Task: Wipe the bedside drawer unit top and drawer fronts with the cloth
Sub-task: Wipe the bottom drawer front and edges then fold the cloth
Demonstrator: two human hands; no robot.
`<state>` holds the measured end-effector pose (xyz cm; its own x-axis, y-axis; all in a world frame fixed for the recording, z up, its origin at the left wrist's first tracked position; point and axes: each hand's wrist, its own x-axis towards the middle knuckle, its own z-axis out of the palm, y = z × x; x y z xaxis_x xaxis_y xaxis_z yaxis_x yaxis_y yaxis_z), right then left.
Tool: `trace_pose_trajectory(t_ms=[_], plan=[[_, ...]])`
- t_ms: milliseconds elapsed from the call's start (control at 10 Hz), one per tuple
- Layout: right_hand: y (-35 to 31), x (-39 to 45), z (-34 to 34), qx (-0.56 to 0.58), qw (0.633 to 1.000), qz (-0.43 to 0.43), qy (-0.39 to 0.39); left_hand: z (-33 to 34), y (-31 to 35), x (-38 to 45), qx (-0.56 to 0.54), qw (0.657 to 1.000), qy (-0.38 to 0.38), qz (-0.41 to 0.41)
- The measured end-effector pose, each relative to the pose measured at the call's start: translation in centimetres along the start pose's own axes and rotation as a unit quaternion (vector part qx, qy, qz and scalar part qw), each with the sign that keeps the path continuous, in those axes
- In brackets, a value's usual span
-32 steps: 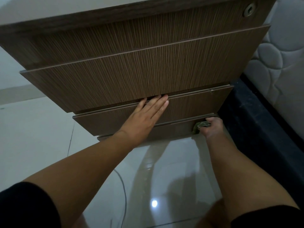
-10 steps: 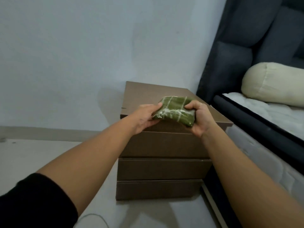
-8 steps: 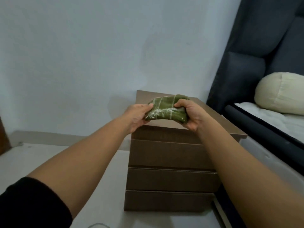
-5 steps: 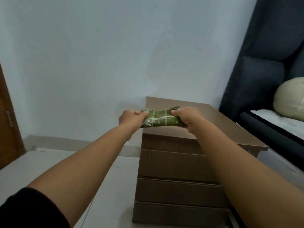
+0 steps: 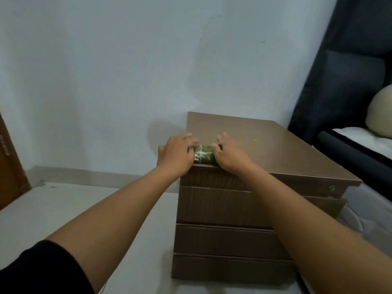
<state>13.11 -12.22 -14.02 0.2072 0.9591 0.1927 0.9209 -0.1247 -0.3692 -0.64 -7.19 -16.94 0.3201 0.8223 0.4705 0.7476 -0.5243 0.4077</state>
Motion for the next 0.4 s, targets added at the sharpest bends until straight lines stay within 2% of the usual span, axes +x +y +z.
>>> trace_pose_trajectory(t_ms=[100, 200, 300, 400], plan=[[0.2, -0.1, 0.8, -0.044, 0.997, -0.009, -0.055, 0.2, -0.1, 0.4, 0.032, 0.998, -0.045, -0.012], [0.5, 0.1, 1.2, -0.033, 0.998, 0.004, -0.05, 0.1, -0.1, 0.8, 0.048, 0.996, -0.072, -0.021], [0.6, -0.5, 0.3, 0.045, 0.998, -0.003, -0.041, -0.1, -0.1, 0.7, -0.001, 0.997, -0.062, -0.035], [1.4, -1.9, 1.0, 0.137, 0.983, -0.013, 0.123, 0.1, -0.3, -0.6, -0.11, 0.992, 0.038, -0.051]])
